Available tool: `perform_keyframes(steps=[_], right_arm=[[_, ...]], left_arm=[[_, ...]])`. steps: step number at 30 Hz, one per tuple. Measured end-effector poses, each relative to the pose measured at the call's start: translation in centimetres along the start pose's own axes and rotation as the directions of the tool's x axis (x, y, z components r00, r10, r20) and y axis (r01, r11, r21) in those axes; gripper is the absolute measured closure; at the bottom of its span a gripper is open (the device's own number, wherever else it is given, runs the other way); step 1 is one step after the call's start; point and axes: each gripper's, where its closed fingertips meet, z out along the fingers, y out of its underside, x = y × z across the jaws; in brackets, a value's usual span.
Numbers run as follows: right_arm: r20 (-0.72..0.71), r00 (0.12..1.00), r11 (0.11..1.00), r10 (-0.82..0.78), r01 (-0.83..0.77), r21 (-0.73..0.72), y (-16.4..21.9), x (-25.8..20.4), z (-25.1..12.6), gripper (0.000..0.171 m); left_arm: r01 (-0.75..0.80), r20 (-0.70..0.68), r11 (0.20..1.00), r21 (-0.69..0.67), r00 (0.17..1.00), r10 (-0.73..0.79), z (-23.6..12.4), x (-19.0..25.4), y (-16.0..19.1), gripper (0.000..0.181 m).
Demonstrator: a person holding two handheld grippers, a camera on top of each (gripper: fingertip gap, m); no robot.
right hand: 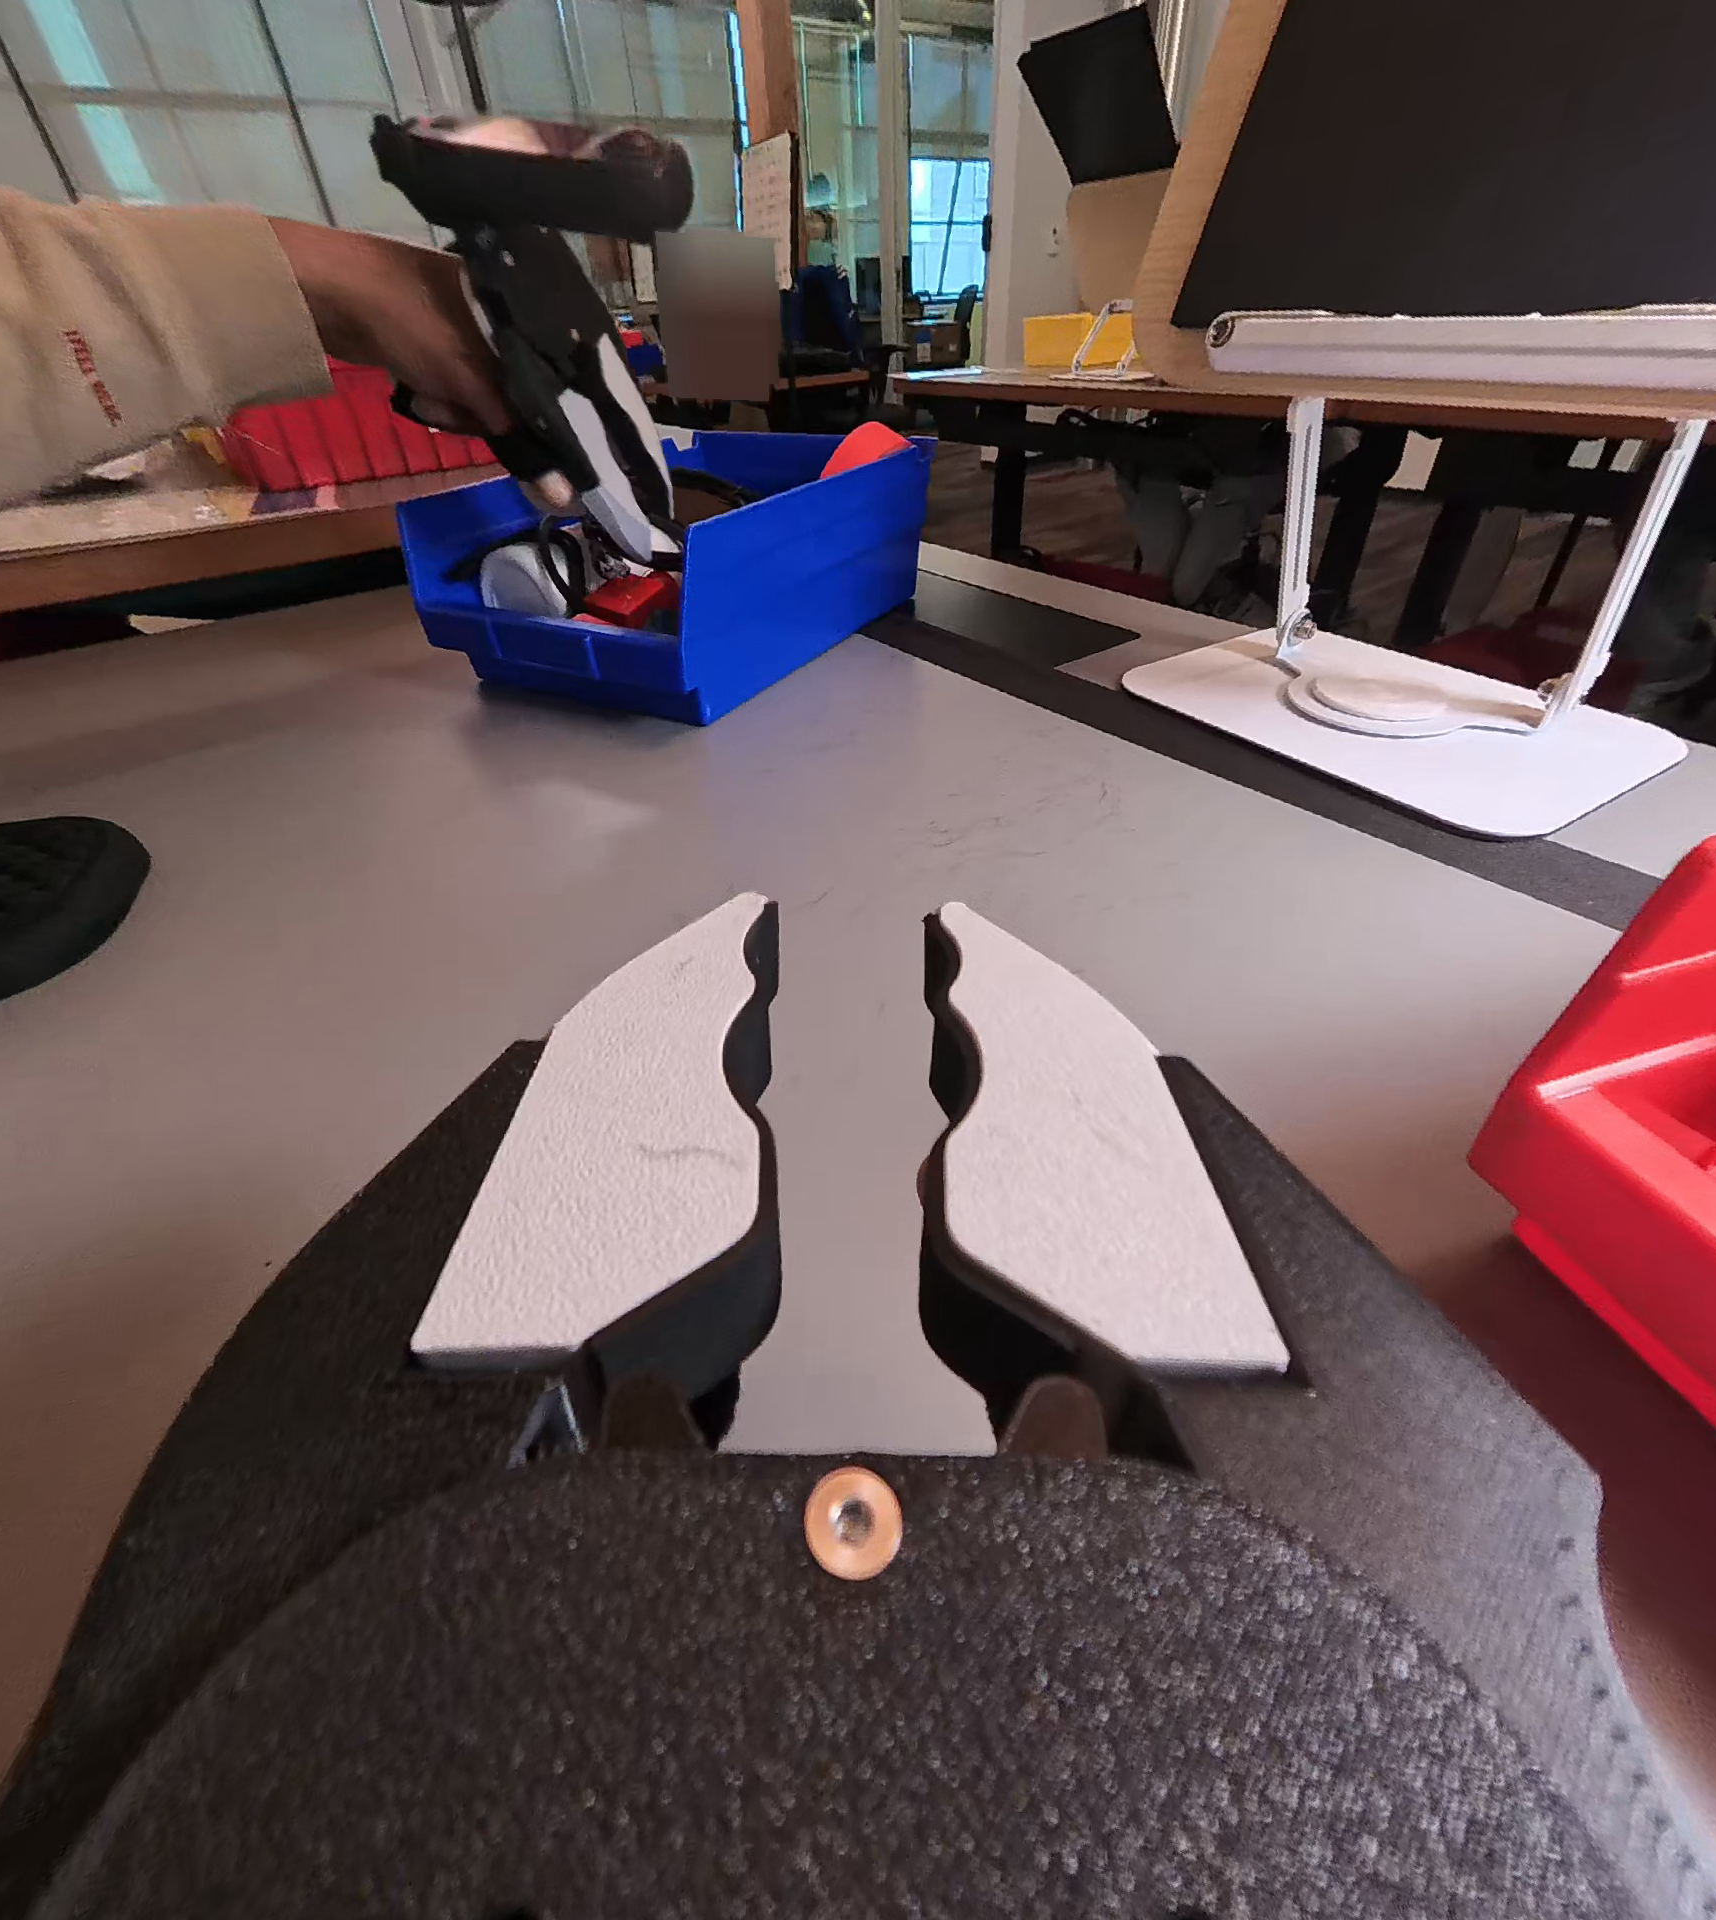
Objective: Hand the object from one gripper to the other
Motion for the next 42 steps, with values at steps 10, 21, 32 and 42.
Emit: perform_keyframes(steps=[10, 21, 32, 42], right_arm=[[-0.017, 0.999, 0.999, -0.049, 0.049, -0.023, 0.2, 0.3, -0.3, 0.149], [-0.017, 0.995, 0.994, -0.103, 0.102, -0.048, 0.7, -0.1, 0.0, 0.152], [0.171, 0.963, 0.953, -0.21, 0.162, 0.257, -15.8, -4.7, 2.4, 0.136], [0.618, 0.785, 0.921, 0.042, -0.269, 0.28, -19.2, -10.0, 3.1, 0.145]], left_arm=[[-0.06, 0.197, 0.997, -0.054, 0.978, 0.069, 0.4, -2.1, -0.9, 0.173], [-0.118, 0.299, 0.907, 0.404, 0.954, -0.009, -13.6, -2.4, -4.7, 0.174], [0.299, -0.319, 0.12, 0.947, 0.817, 0.481, -32.1, 18.2, -11.0, 0.175], [0.616, -0.349, 0.008, 0.788, 0.435, 0.83, -33.9, 26.8, -12.1, 0.175]])
